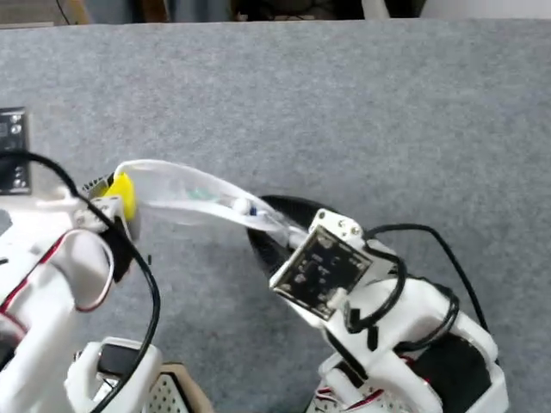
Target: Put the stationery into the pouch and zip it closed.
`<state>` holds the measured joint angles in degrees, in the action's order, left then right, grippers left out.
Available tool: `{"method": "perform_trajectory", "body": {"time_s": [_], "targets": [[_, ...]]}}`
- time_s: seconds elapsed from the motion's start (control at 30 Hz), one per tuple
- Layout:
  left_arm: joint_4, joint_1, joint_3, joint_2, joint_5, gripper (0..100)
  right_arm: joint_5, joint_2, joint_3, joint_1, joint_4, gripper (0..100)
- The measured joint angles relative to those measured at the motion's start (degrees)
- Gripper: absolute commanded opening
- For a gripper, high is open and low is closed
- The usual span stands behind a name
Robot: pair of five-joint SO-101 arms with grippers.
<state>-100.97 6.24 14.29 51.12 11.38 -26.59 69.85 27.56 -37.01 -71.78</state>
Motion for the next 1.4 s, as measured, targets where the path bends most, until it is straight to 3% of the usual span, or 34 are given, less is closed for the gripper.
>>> {"method": "perform_trajectory", "body": {"time_s": [0.3, 0.5, 0.77, 1.4], "targets": [[-0.09, 3.08, 3.34, -0.18, -0.09, 3, 0.7, 0.97, 8.7, -0.79, 0.44, 1.2], [-0.09, 2.99, -5.19, -0.09, -3.69, 3, 0.62, 0.97, 12.31, -0.79, 0.18, 1.2], [0.0, -0.26, -12.13, 0.26, -5.27, 30, 0.44, 0.26, 12.75, -0.62, 0.0, 1.2], [0.0, -0.18, -2.64, 5.45, -5.71, 31, 0.62, 0.53, 12.57, -0.53, -1.05, 1.2]]}}
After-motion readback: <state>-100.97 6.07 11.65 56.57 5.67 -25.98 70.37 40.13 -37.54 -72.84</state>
